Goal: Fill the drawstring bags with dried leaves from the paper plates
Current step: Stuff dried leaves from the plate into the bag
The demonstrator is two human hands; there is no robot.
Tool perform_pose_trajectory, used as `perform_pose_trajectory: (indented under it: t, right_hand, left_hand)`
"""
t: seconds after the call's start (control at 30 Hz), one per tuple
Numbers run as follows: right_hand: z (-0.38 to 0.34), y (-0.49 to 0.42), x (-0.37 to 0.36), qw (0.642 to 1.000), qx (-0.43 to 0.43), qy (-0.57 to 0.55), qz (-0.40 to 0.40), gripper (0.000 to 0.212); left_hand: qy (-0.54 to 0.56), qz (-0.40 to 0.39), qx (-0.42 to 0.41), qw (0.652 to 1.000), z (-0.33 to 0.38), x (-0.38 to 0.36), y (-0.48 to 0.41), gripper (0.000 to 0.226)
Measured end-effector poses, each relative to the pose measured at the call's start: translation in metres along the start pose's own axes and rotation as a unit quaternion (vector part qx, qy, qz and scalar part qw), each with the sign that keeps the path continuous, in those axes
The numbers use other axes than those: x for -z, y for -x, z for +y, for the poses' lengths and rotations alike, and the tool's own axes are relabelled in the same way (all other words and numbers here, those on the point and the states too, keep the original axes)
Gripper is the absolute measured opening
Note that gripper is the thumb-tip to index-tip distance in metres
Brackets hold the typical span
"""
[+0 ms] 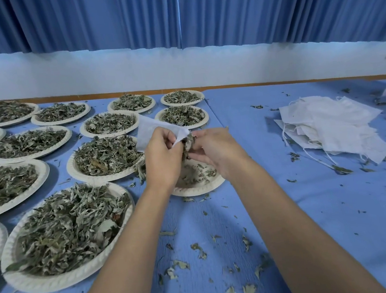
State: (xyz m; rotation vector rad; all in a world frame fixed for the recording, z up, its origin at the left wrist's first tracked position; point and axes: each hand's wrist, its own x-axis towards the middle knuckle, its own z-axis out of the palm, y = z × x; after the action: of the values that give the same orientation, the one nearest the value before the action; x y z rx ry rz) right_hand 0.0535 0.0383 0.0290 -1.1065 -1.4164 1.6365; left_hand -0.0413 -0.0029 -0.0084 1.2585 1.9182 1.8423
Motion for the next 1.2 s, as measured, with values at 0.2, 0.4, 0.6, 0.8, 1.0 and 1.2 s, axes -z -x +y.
perform_pose_trajectory:
  t: [0.2, 0.4, 0.6, 0.8, 1.0, 1.2]
  right_hand:
    - [-0.001, 0.001, 0.003, 0.998, 0.064, -0.018, -0.007, 0.026]
    - [-0.006, 0.006, 0.008, 0.990, 0.048, -0.060, -0.114, 0.033]
    - [0.002, 0.002, 0.004, 0.994, 0.101, -0.008, -0.045, 0.028]
    - [0.010, 0.001, 0.000, 0.978, 0.160, 0.092, 0.097, 0.022]
    - [0.007, 0.003, 0.003, 0.947, 0.204, 0.176, 0.176, 0.048]
    - [0.009, 0.006, 0.007, 0.940, 0.211, 0.189, 0.190, 0.065]
  left_hand:
    - [0.036, -0.005, -0.037, 0.999, 0.005, 0.004, -0.003, 0.028]
    - [0.065, 0.014, -0.009, 0.998, 0.005, 0.005, -0.006, 0.032]
    - [0.089, 0.009, 0.002, 0.996, 0.007, 0.004, -0.008, 0.027]
    - [0.218, -0.039, 0.094, 0.971, 0.011, 0.001, -0.003, 0.025]
    - [0.272, -0.110, 0.114, 0.949, 0.015, -0.006, 0.003, 0.026]
    - [0.262, -0.169, 0.111, 0.943, 0.014, -0.003, 0.003, 0.025]
